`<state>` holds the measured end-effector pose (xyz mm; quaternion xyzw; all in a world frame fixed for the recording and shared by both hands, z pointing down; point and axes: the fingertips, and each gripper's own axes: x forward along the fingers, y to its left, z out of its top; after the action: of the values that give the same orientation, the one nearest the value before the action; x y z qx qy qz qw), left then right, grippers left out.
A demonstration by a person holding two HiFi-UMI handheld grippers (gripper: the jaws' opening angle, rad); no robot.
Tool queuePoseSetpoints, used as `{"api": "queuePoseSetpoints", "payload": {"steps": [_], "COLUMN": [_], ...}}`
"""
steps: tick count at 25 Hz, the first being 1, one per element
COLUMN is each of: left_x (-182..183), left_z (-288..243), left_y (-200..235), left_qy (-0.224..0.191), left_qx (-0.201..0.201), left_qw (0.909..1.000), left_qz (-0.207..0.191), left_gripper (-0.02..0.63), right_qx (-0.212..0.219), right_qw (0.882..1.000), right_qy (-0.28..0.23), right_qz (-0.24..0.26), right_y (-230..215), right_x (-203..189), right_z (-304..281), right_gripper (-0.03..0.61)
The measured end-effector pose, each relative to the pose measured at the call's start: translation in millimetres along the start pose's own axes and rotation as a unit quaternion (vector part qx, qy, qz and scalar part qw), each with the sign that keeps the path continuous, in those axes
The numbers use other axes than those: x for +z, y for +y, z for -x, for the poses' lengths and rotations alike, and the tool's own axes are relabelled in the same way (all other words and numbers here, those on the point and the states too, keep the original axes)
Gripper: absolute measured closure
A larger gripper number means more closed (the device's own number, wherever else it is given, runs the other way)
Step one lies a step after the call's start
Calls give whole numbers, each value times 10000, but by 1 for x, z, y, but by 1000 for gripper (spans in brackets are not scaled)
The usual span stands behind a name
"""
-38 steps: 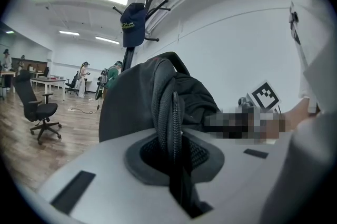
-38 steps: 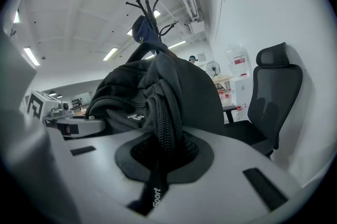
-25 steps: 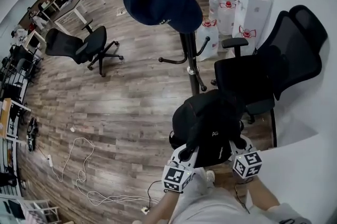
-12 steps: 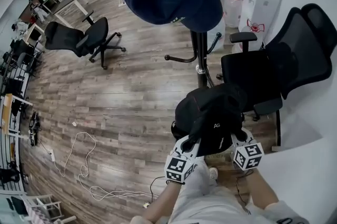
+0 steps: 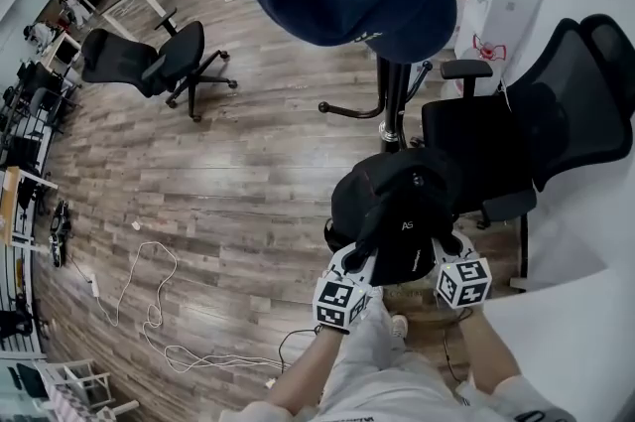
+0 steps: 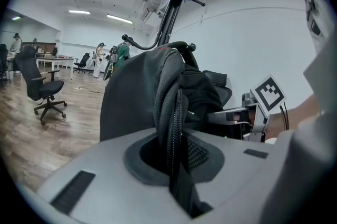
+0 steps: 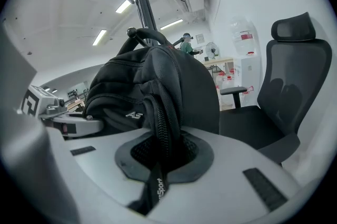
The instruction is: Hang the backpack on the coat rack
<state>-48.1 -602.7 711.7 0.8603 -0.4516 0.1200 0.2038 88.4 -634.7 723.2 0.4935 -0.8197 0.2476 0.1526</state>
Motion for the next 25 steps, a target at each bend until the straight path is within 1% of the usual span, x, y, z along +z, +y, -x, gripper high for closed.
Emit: {"api": "queuePoseSetpoints", "payload": {"steps": [4, 10, 14, 18, 22, 25], "left_x": [-6, -8, -14, -21, -24, -33], "left_z": [-8, -17, -27, -36, -50, -58], "left_y": [11, 27, 34, 46, 45, 49], "left_qy": [68, 48, -8, 69, 45, 147], "left_qx": [49, 173, 290, 372, 416, 372], "left_qw": [10000, 9998, 9994, 9988, 9984, 9982], "left_qz": [2, -39, -188, -327, -385, -450], "left_gripper": [580, 581, 581, 580, 580, 578], "right_qx": [-10, -81, -111, -176, -218, -246], "right_qw": [9999, 9998, 9997, 9995, 9995, 9995], "right_qy": [111, 166, 182, 175, 165, 121], "right_qz": [-32, -121, -103, -177, -148, -126], "right_y": [-2, -1, -6, -8, -19, -24], "right_x": [-6, -7, -12, -15, -14, -18], "right_z": [-12, -28, -38, -50, -55, -63], "right_gripper": [548, 548, 548, 548, 548, 548]}}
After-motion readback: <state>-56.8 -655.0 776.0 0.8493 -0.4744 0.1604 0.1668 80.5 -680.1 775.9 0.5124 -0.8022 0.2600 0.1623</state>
